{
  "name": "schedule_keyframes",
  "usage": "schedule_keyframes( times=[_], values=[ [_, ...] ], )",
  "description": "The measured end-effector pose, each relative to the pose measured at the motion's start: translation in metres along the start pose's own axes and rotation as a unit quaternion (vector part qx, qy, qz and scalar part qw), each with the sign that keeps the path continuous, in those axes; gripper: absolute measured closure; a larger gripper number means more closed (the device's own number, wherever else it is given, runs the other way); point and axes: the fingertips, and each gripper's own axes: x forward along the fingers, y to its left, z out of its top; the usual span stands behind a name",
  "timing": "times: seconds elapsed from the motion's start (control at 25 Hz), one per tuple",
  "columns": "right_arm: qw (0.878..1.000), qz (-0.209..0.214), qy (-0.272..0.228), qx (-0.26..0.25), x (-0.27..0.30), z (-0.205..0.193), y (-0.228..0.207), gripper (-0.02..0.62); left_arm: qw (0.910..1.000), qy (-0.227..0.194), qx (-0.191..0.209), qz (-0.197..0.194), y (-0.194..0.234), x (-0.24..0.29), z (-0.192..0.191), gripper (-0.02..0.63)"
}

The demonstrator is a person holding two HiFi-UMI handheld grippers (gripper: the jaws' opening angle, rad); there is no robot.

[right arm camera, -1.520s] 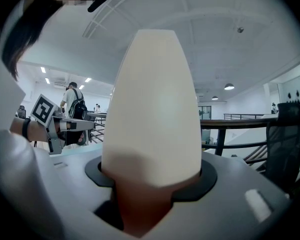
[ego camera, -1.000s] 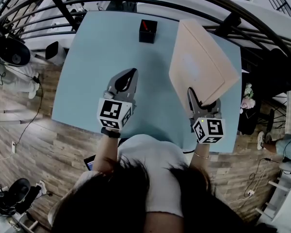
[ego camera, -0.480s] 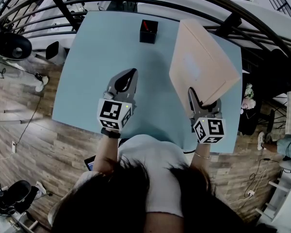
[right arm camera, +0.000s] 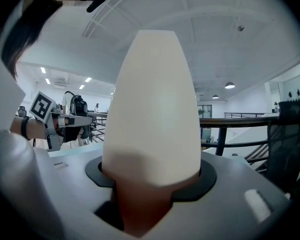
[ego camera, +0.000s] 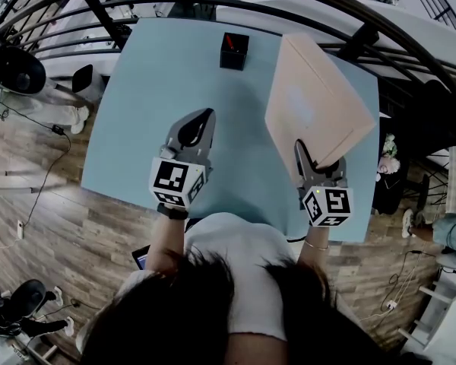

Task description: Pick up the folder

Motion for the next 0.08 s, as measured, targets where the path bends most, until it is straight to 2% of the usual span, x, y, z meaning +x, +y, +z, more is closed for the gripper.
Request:
schedule_keyframes(
  times=[0.08],
  values=[
    [1.0, -0.001, 0.0, 0.0, 0.0009, -0.0006, -0.0003, 0.325, 1.0, -0.007, 0.0, -0.002, 0.0001, -0.0004, 0.0052, 0.548]
  ],
)
